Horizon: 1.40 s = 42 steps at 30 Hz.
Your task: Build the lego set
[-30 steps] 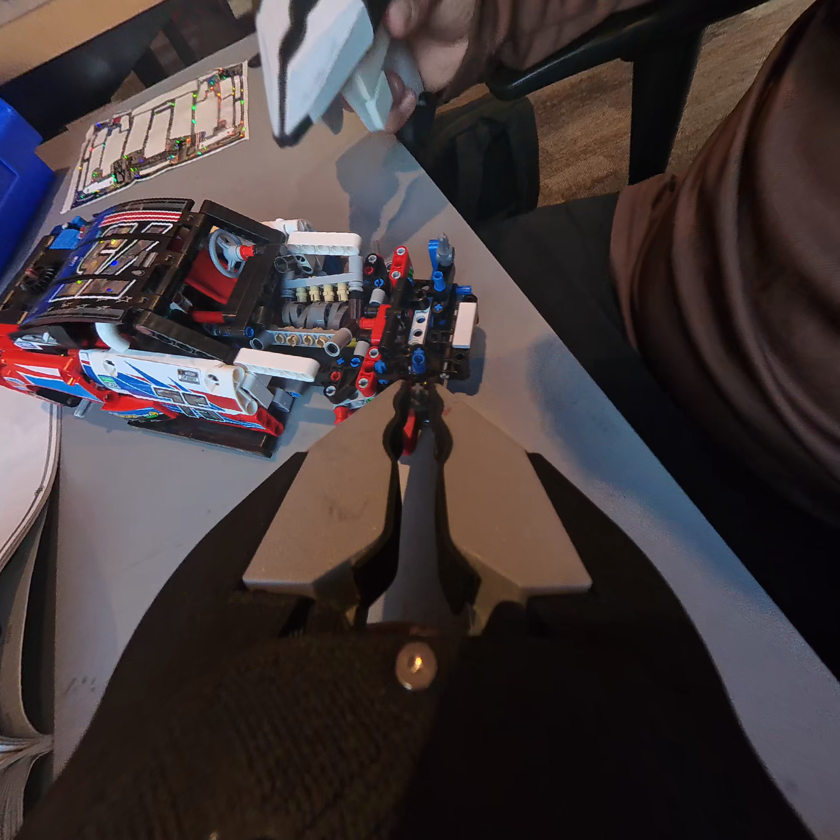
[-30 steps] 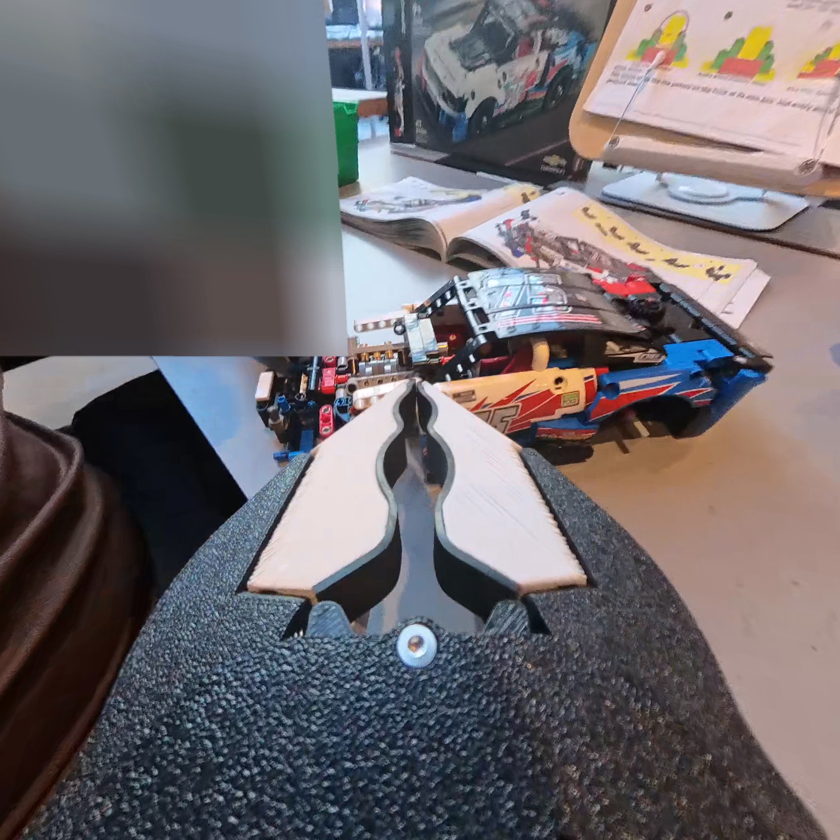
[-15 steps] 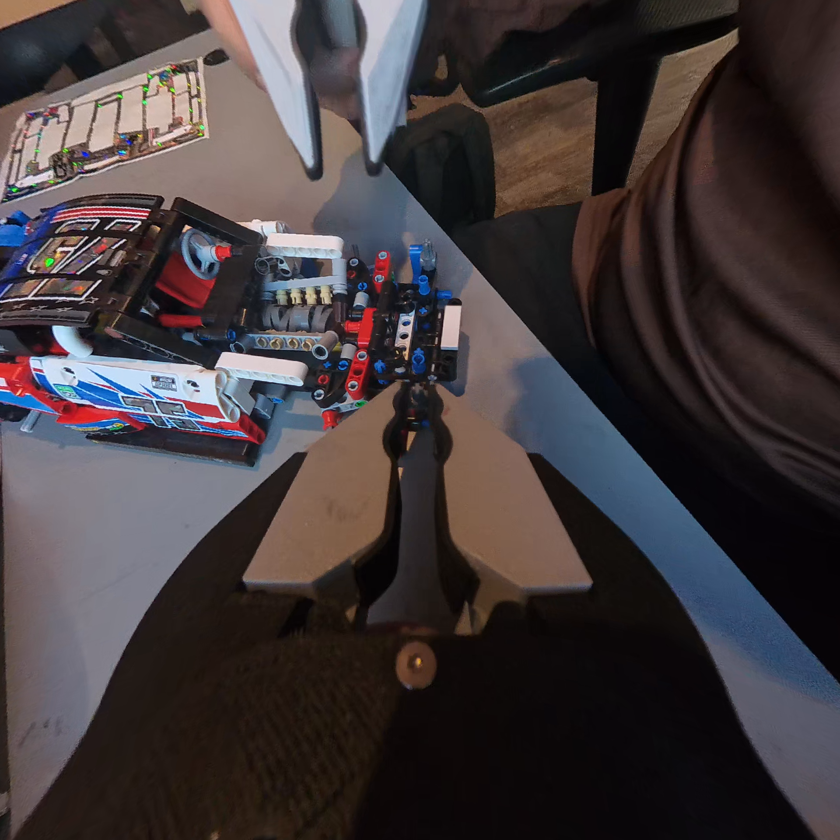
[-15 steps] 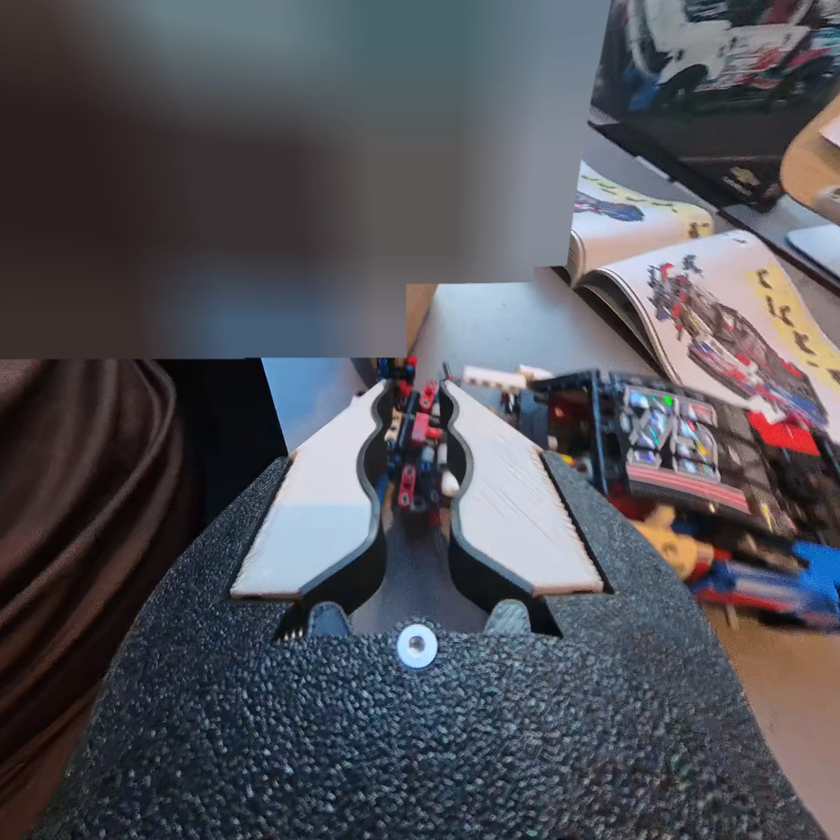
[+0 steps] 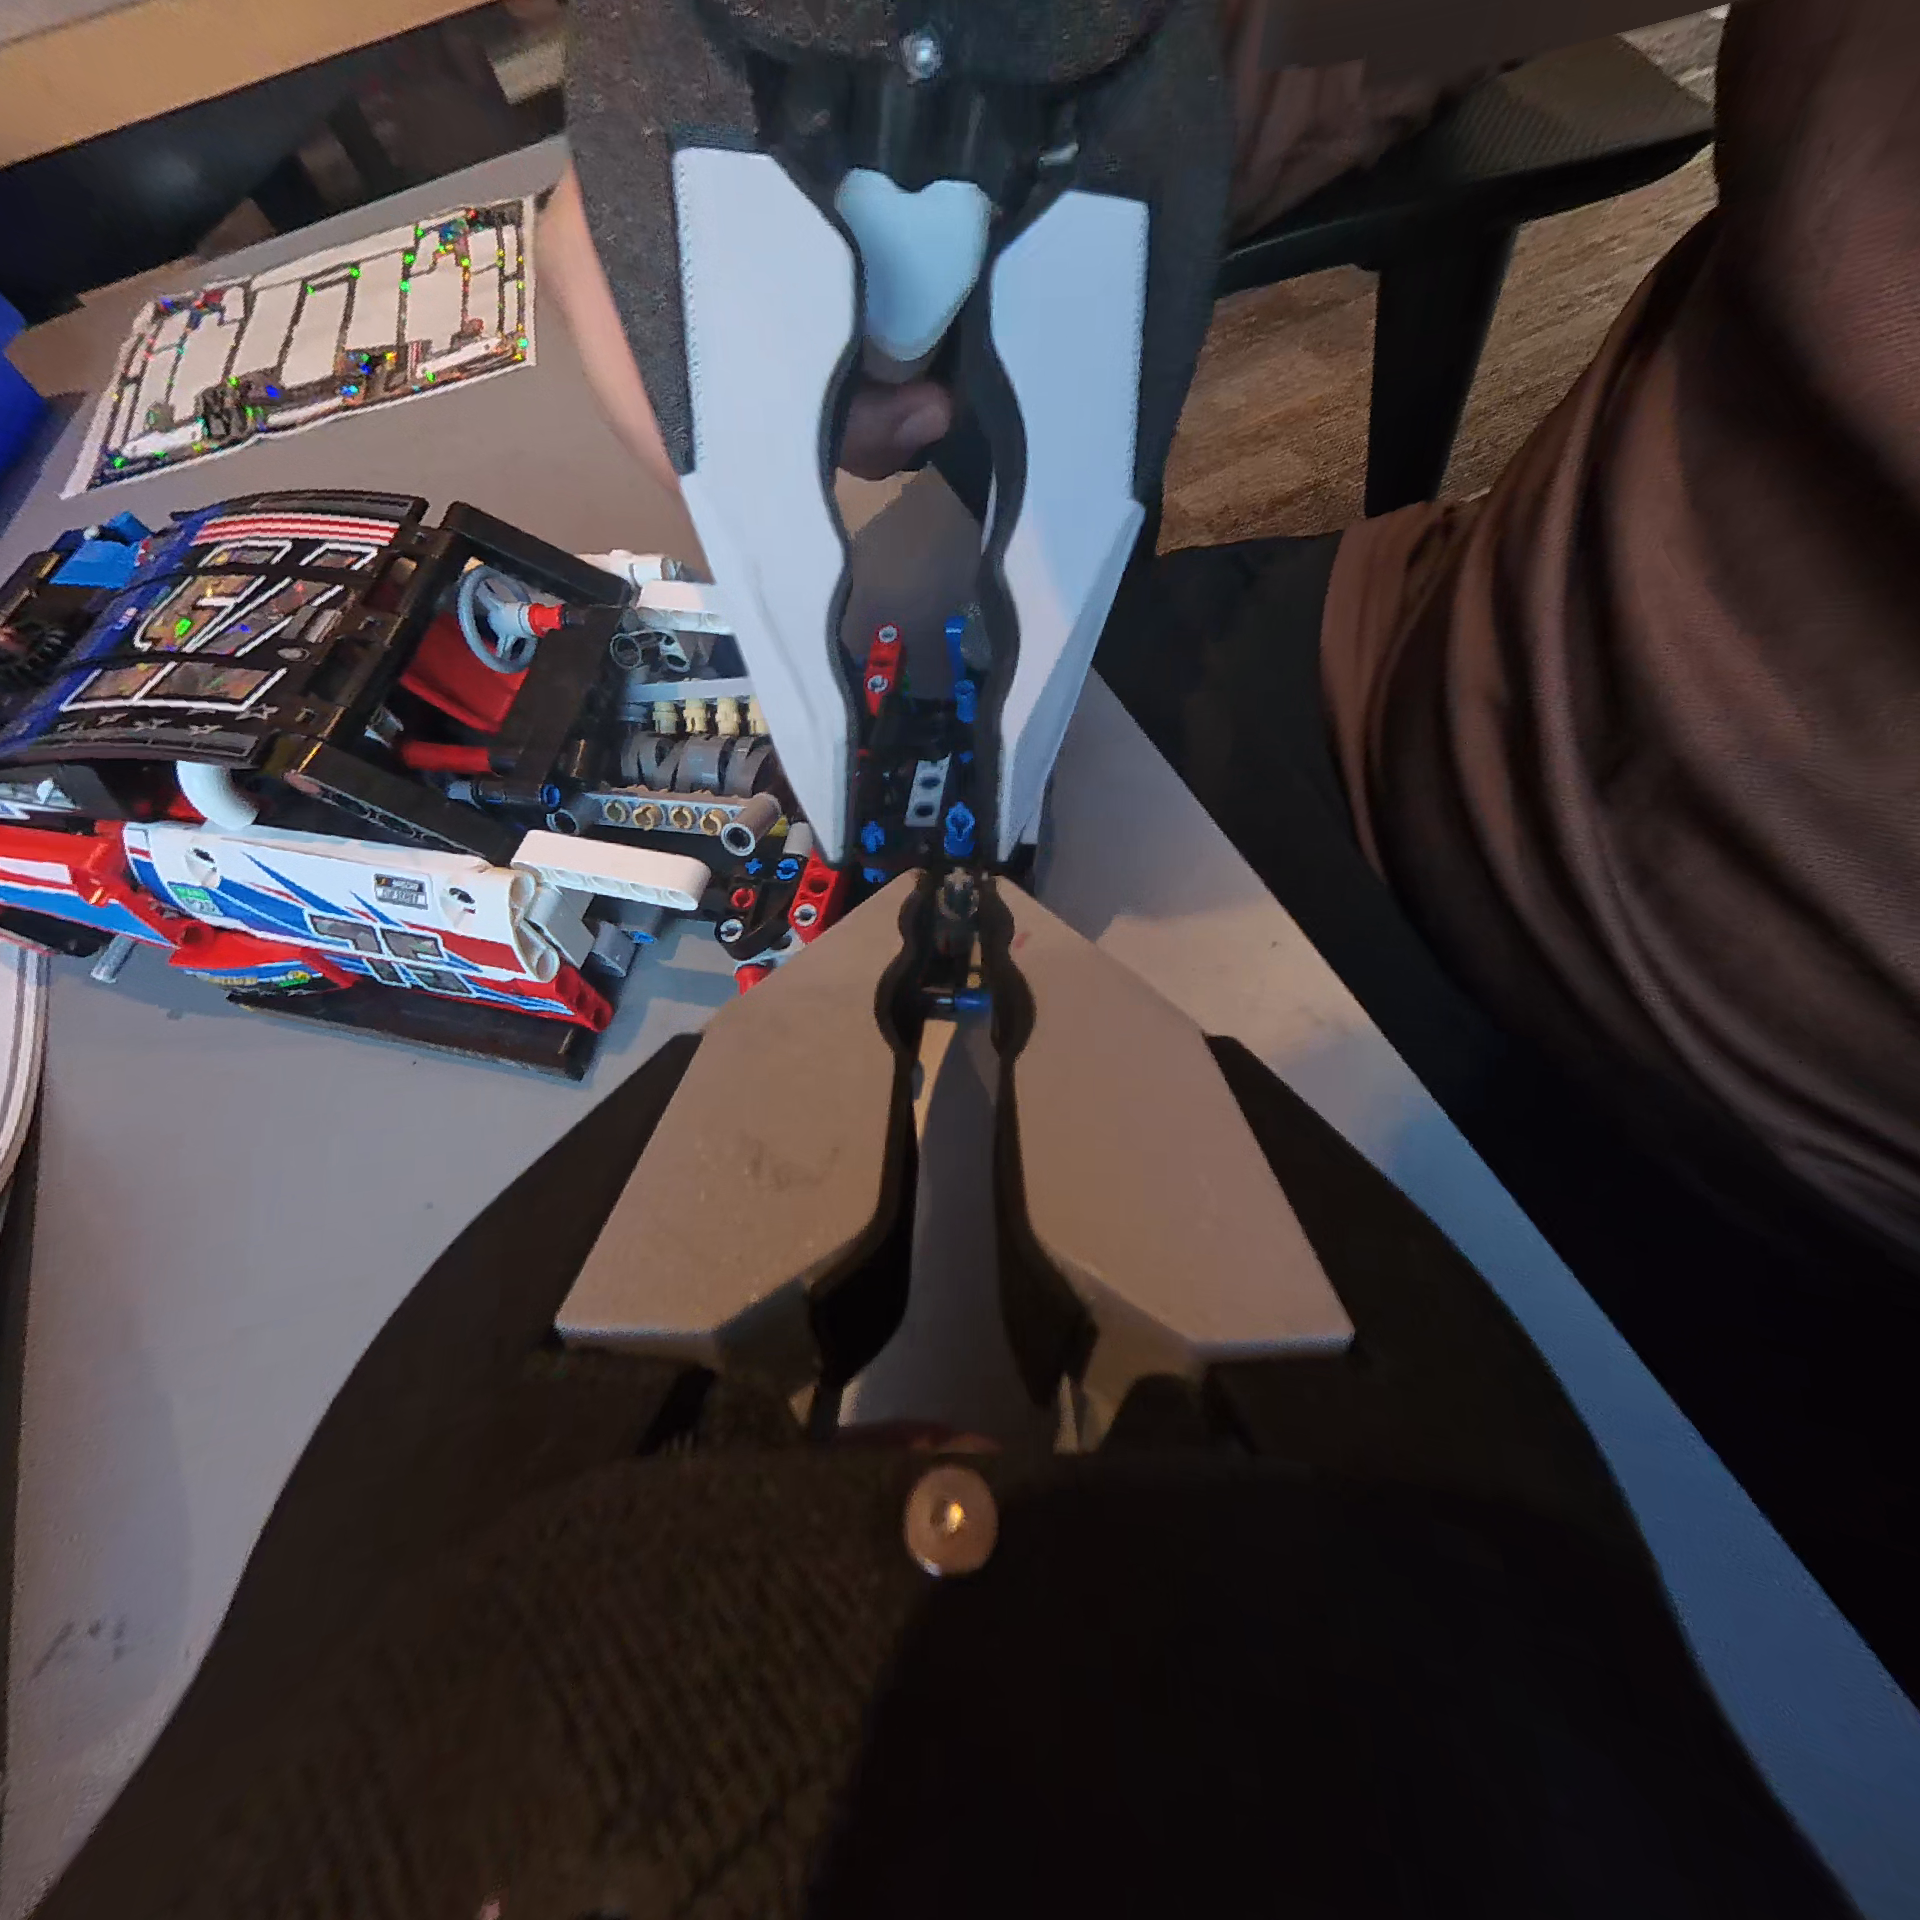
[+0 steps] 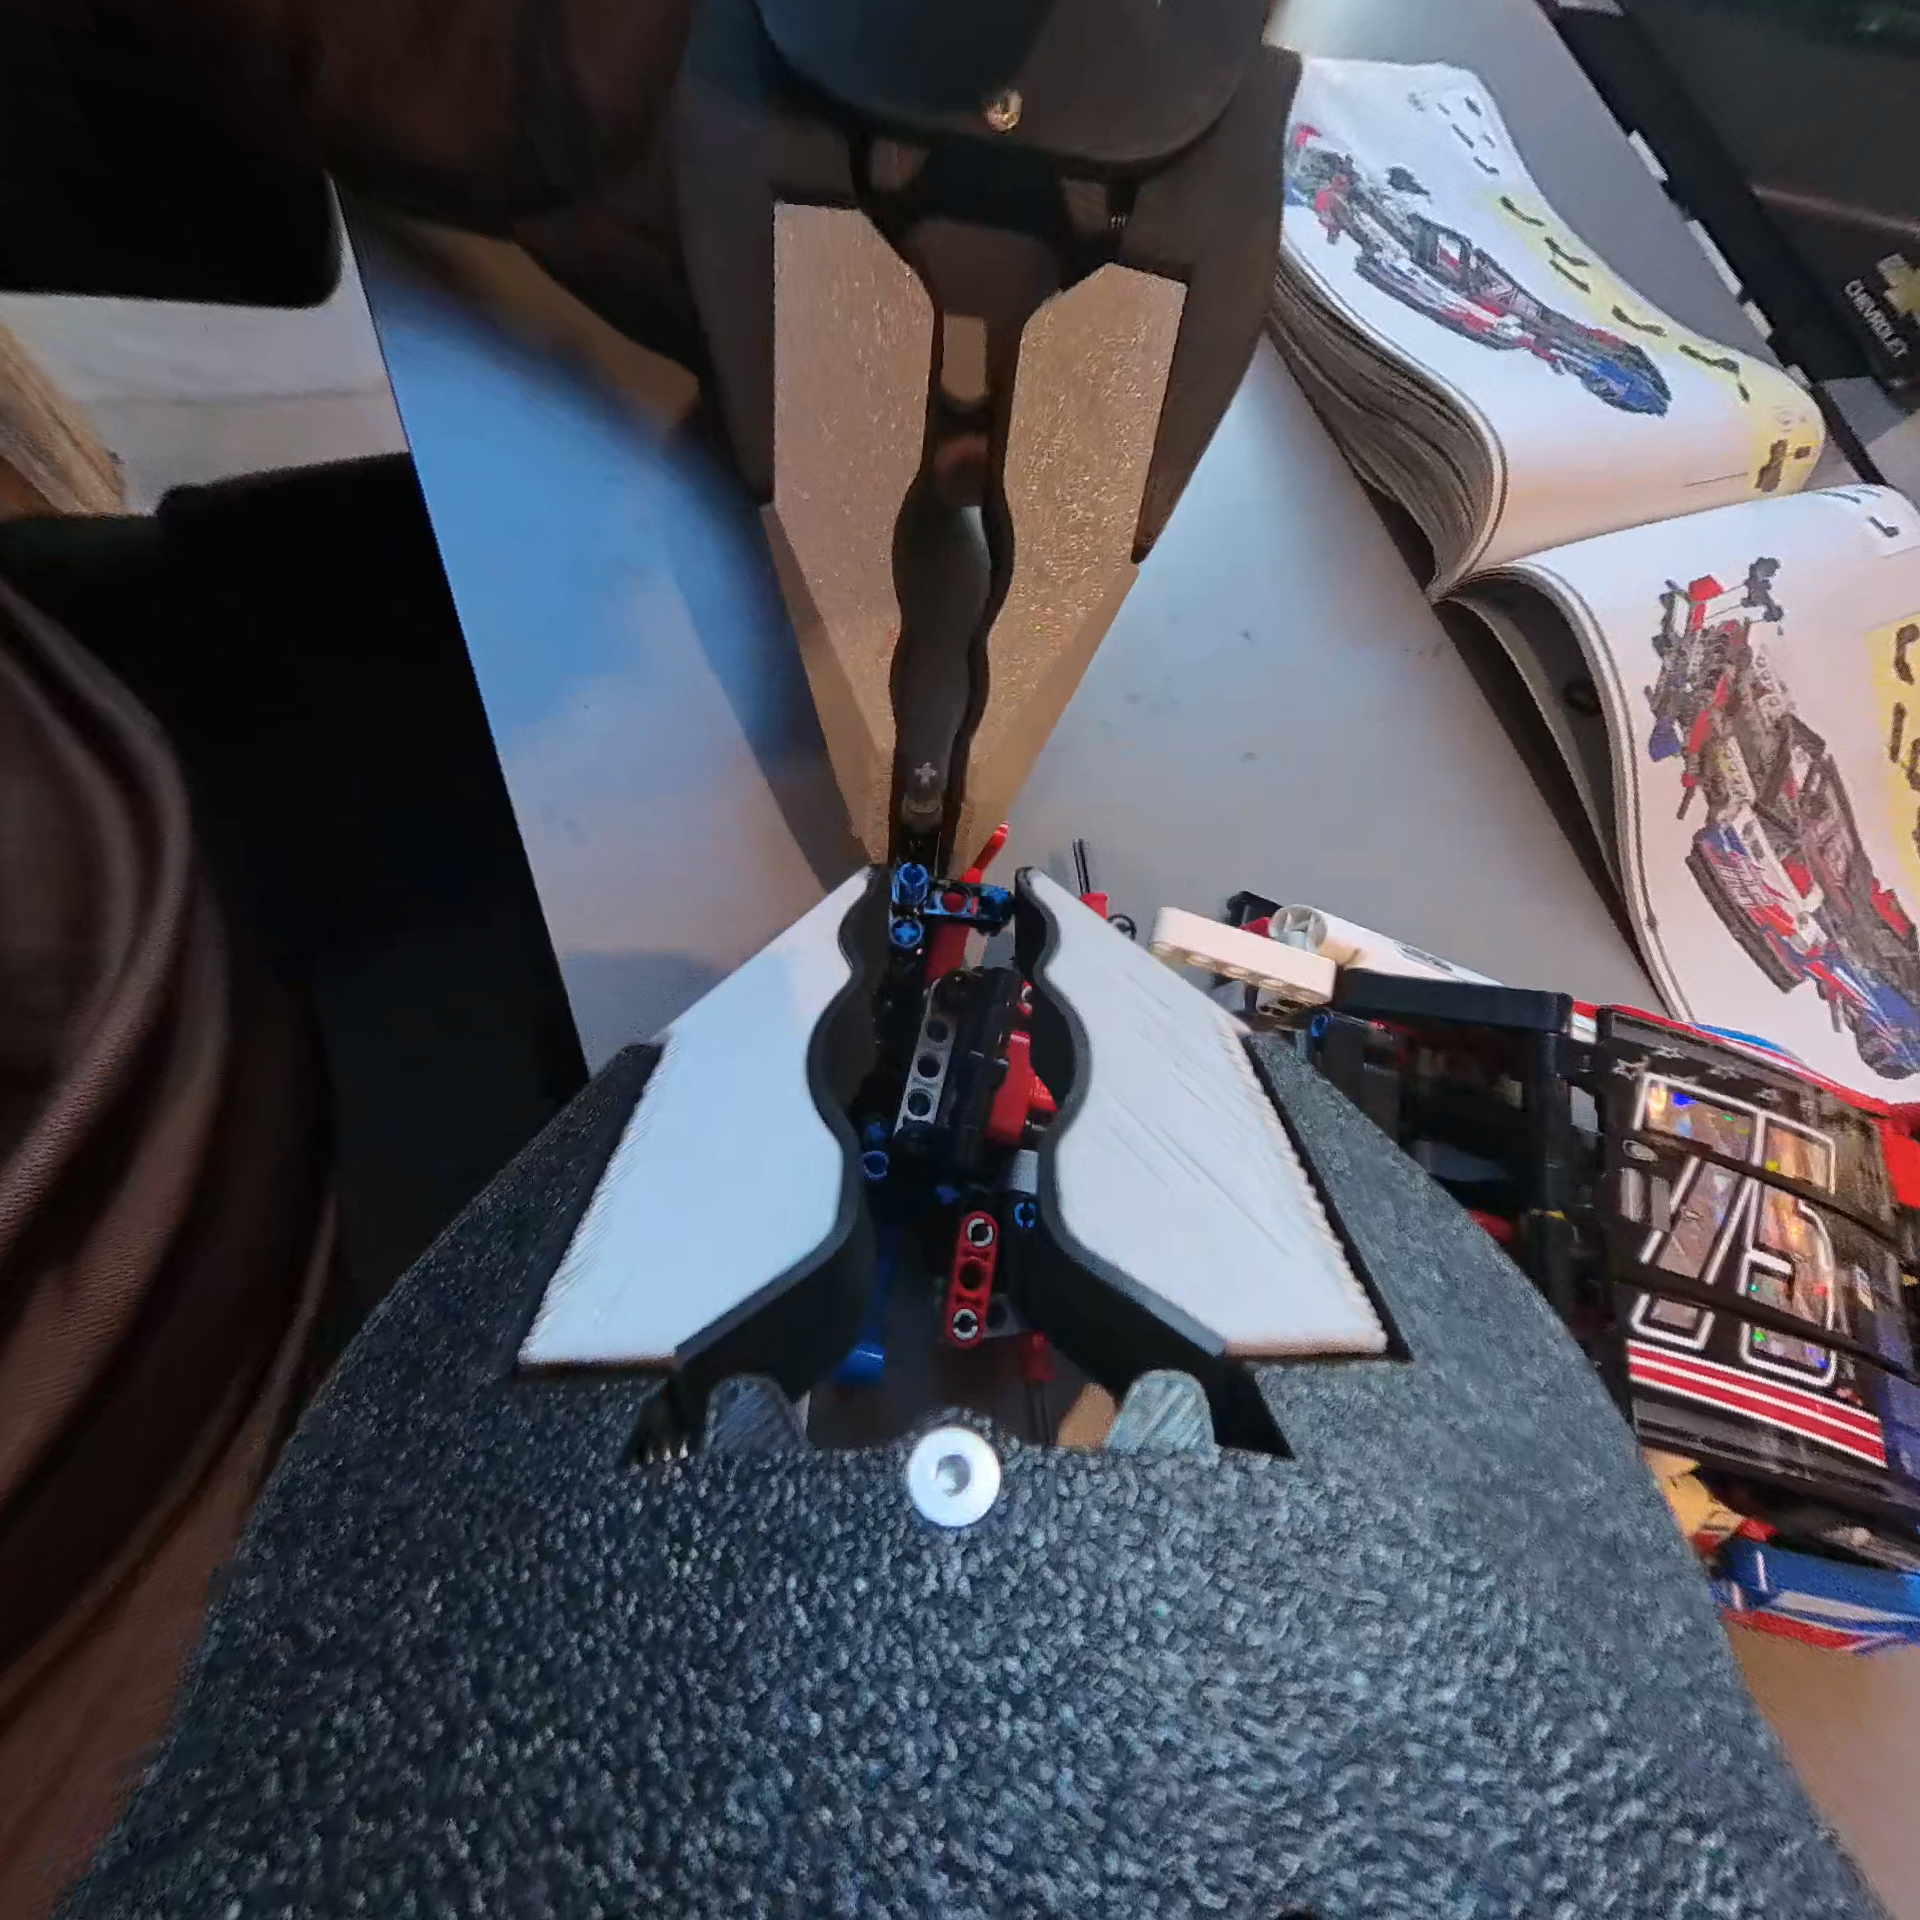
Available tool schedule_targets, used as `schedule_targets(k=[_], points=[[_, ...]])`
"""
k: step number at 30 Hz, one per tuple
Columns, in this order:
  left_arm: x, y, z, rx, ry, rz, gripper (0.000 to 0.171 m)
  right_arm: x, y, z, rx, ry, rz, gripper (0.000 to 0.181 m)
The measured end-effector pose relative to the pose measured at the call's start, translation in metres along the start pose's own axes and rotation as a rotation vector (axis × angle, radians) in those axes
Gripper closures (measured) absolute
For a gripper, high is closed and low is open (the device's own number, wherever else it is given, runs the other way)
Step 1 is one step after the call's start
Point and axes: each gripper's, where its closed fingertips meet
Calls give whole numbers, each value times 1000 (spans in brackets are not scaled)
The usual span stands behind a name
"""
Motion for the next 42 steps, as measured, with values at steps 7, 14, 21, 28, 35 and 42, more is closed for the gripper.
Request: schedule_targets(k=[7, 14, 21, 28, 35, 42], points=[[-2, 1, 2, 18, -23, 16, 166, -2, 0, 0, -31, 6, -16, 159], [-8, -1, 11, 58, -61, 45, 157, -5, -1, -3, -50, 45, 10, 159], [-5, -3, 6, 39, -51, 37, 166, -6, 2, -4, -50, 72, 26, 160], [-9, -4, 6, -1, -114, 51, 166, -5, 4, -3, -47, 64, 31, 158], [-15, -6, 5, -29, -129, 55, 166, 1, -9, -6, 13, 108, -10, 159], [-16, -3, 4, -43, -110, 45, 167, 1, -28, -29, -6, 180, -60, 162]])
Point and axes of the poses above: each gripper's, where its closed fingertips meet, y out along the fingers, x out of its top, z = x × y across the jaws, and after that the axes turned 4 degrees about y, right-handed
